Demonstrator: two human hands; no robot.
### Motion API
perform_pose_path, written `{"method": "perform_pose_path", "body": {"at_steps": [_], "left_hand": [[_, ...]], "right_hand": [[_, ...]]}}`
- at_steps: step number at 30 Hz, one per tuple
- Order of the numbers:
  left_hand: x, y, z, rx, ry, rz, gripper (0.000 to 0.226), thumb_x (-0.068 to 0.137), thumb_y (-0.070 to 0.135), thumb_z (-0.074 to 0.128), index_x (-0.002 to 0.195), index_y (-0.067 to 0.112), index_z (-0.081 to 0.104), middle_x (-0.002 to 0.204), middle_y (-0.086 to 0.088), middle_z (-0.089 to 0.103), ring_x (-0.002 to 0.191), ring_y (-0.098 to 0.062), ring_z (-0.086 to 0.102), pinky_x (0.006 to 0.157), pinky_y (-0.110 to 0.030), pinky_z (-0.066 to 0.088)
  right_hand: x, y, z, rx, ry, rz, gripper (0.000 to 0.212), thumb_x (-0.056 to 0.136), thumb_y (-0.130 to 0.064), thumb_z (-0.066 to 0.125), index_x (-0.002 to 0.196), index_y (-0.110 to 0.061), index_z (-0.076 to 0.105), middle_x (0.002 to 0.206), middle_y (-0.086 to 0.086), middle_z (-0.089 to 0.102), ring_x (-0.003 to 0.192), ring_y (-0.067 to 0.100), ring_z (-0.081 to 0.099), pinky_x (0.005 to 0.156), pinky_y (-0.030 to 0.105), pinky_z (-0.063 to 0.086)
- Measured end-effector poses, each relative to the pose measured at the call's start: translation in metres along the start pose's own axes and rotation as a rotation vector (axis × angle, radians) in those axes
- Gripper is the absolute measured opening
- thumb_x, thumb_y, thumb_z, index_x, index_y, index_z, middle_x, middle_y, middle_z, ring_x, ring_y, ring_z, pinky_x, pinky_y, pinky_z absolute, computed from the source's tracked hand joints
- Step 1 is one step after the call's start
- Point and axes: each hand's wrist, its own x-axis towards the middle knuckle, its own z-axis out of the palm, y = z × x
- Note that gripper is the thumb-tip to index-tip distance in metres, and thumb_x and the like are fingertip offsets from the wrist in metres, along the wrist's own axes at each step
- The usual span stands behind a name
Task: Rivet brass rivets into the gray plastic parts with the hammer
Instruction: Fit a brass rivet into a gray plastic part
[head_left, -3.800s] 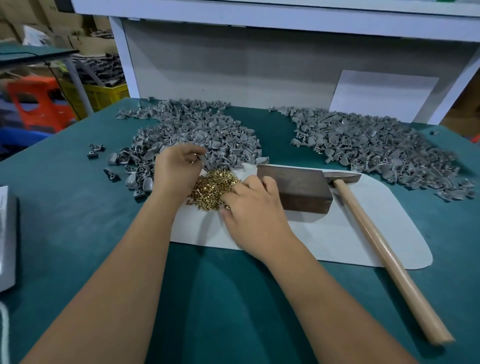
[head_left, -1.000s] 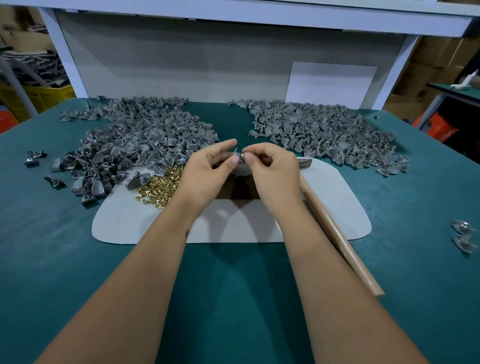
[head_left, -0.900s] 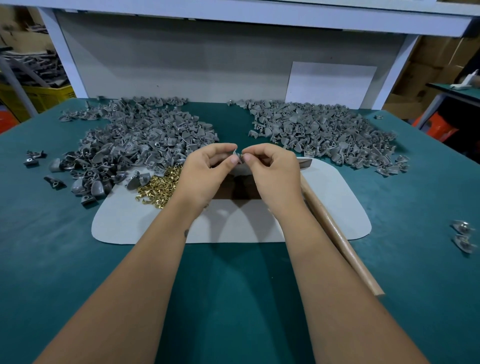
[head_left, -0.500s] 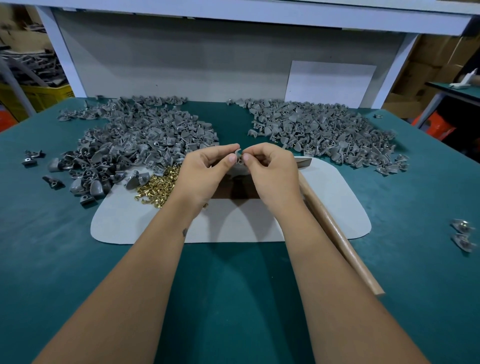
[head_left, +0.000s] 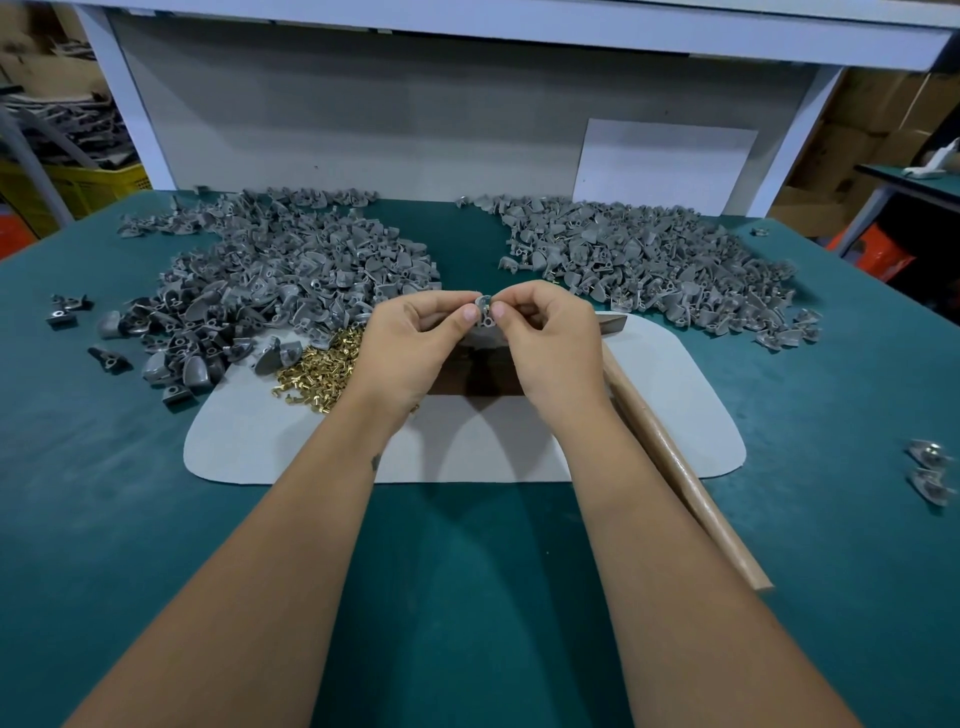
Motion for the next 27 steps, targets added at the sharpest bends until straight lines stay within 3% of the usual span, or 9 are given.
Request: {"method": "perform_pose_path", "body": {"at_steps": [4,10,14,18,22,27], "left_hand": [[-0.0003,0.0001,0.0016,-0.031,0.023,0.012,0.015,0.09,0.007,0.068,0.095,0.02,0.074,0.086,0.01,0.076,0.085,-0.005,0.071,0.08,-0.019,0.054],[-0.0008,-0.0006,0.0042,-0.093,0.067,0.022,0.015,0.089,0.006,0.068,0.101,0.013,0.073,0.091,0.009,0.075,0.089,-0.006,0.07,0.082,-0.018,0.053],[-0.0006,-0.0016,0.0056,-0.079,0.079,0.04,0.013,0.088,0.006,0.069,0.093,0.017,0.074,0.082,0.011,0.076,0.084,-0.003,0.07,0.078,-0.016,0.053],[-0.0004,-0.0025,0.0059,-0.083,0.063,0.044,0.013,0.088,0.005,0.069,0.09,0.017,0.075,0.08,0.01,0.076,0.081,-0.002,0.07,0.075,-0.014,0.052],[0.0004,-0.0036,0.0049,-0.073,0.082,0.055,0.015,0.089,0.008,0.069,0.087,0.022,0.075,0.081,0.012,0.076,0.082,-0.001,0.07,0.077,-0.015,0.052],[0.0008,-0.0044,0.0044,-0.07,0.08,0.059,0.021,0.088,0.009,0.07,0.082,0.028,0.076,0.081,0.012,0.076,0.082,0.0,0.07,0.075,-0.014,0.051]], "right_hand": [[-0.0006,-0.0008,0.0,0.018,0.008,0.002,0.011,0.087,-0.009,0.065,0.081,-0.018,0.068,0.075,-0.012,0.064,0.072,0.0,0.058,0.067,0.008,0.044],[-0.0006,-0.0008,0.001,0.017,0.024,0.019,0.011,0.087,-0.011,0.065,0.081,-0.019,0.069,0.075,-0.013,0.064,0.072,0.0,0.058,0.066,0.009,0.044],[-0.0005,-0.0017,0.0008,0.053,0.034,0.035,0.012,0.087,-0.011,0.065,0.08,-0.02,0.069,0.074,-0.013,0.064,0.07,-0.003,0.057,0.067,0.01,0.045],[-0.0004,-0.0018,0.0009,0.059,0.043,0.056,0.011,0.087,-0.013,0.066,0.08,-0.02,0.069,0.076,-0.011,0.066,0.072,0.001,0.059,0.069,0.015,0.048],[-0.0002,-0.0019,0.0008,0.035,0.035,0.049,0.011,0.087,-0.013,0.066,0.08,-0.02,0.069,0.075,-0.012,0.066,0.071,-0.001,0.058,0.066,0.01,0.046],[0.0001,-0.0017,0.0002,0.049,0.021,0.064,0.009,0.087,-0.013,0.067,0.081,-0.019,0.07,0.075,-0.009,0.067,0.072,0.004,0.061,0.069,0.017,0.05]]}}
